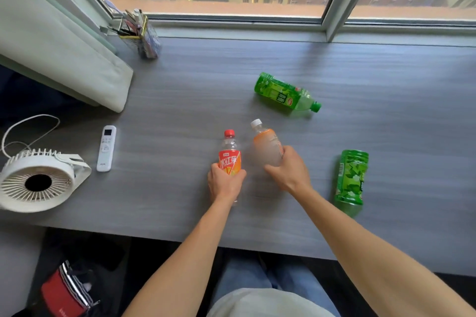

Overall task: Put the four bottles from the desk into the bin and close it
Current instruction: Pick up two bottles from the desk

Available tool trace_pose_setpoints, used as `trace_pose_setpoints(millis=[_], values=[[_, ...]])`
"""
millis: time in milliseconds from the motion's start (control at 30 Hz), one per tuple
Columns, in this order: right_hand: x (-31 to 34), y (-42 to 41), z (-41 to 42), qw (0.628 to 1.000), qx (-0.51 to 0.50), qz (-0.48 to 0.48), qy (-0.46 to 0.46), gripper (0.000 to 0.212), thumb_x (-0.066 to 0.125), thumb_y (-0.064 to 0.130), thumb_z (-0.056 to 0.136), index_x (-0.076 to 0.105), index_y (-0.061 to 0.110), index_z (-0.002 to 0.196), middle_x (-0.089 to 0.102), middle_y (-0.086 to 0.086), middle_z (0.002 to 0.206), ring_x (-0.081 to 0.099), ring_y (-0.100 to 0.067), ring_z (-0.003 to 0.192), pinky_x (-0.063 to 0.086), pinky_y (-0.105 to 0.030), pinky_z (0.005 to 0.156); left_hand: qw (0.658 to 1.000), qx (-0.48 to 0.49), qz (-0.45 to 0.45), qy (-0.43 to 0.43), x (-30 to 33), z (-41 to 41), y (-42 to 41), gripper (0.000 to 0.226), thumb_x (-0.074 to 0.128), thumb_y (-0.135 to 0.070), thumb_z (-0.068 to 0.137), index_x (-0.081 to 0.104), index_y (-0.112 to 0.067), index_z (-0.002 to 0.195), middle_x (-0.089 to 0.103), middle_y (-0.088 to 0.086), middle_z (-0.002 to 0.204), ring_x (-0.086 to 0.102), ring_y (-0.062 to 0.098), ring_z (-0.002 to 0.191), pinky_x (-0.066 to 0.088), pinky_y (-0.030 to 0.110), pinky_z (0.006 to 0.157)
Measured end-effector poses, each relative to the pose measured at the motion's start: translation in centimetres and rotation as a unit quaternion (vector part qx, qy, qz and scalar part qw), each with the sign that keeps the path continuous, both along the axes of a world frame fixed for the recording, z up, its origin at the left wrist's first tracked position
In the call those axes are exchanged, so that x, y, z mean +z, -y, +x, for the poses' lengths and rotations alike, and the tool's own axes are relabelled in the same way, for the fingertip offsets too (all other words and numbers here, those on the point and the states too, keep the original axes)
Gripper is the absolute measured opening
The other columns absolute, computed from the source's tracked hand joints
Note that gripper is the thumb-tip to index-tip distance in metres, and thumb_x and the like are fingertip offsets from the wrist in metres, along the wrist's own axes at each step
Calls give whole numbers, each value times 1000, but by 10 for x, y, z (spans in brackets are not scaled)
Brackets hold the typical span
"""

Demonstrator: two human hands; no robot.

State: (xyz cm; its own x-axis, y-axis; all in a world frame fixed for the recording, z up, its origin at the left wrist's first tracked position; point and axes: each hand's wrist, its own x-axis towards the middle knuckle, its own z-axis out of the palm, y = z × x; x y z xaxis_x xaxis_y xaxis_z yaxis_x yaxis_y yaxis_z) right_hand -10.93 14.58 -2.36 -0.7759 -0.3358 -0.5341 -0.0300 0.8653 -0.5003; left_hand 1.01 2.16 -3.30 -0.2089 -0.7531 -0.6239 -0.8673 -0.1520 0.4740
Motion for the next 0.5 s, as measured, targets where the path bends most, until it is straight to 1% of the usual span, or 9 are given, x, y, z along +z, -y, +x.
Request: trace_pose_setpoints(millis=[67,100,133,167,233,267,333,400,500], values=[[13,-26,10,999,-19,-11,36,51,62,48,58,45,28,101,66,3,84,67,-25,71,58,-40,65,999,-29,31,-13,10,22,-8,55,81,-36,65,51,-19,109,65,6,101,67,24,84,59,36,66],[19,-42,16,998,-20,-10,52,51,62,48,56,44,28,100,67,4,80,68,-25,66,59,-40,62,998,-43,41,-18,15,33,-13,54,81,-34,66,50,-19,107,66,6,99,66,20,78,55,31,57],[24,-58,24,998,-16,-5,62,52,62,49,56,42,29,100,67,3,77,68,-25,63,59,-40,62,997,-57,45,-18,20,45,-20,54,80,-33,66,48,-19,108,67,7,99,65,19,76,53,29,54],[28,-76,32,998,-13,3,63,53,62,51,55,41,30,99,67,3,74,68,-24,61,59,-40,62,996,-71,47,-17,25,56,-28,56,80,-33,65,47,-19,108,66,7,98,65,21,78,55,33,58],[33,-112,47,998,-15,12,62,53,62,54,55,40,32,97,68,3,71,68,-23,60,58,-38,62,994,-104,47,-2,33,76,-43,59,77,-37,61,43,-22,108,65,5,94,65,27,83,59,45,73],[35,-129,56,997,-20,10,68,52,63,53,55,41,33,97,69,2,73,67,-23,62,58,-37,63,991,-127,45,11,36,84,-50,59,74,-39,58,42,-25,106,64,4,92,65,27,82,59,48,76],[39,-163,75,995,-34,-6,89,49,64,50,56,42,33,97,68,3,77,65,-22,66,56,-37,63,981,-185,50,29,37,101,-61,56,70,-42,56,40,-29,102,64,3,89,65,27,79,59,48,76],[40,-195,98,994,-53,-10,98,46,63,50,58,43,35,96,67,6,78,65,-18,69,56,-39,65,965,-245,74,51,37,112,-68,55,69,-43,56,42,-31,102,66,2,89,67,28,78,60,49,76],[40,-235,138,985,-126,2,118,47,65,54,61,42,41,100,67,11,82,66,-10,73,57,-38,69,931,-343,89,87,37,125,-71,54,70,-52,57,43,-36,101,67,-4,90,69,20,75,61,42,70]])
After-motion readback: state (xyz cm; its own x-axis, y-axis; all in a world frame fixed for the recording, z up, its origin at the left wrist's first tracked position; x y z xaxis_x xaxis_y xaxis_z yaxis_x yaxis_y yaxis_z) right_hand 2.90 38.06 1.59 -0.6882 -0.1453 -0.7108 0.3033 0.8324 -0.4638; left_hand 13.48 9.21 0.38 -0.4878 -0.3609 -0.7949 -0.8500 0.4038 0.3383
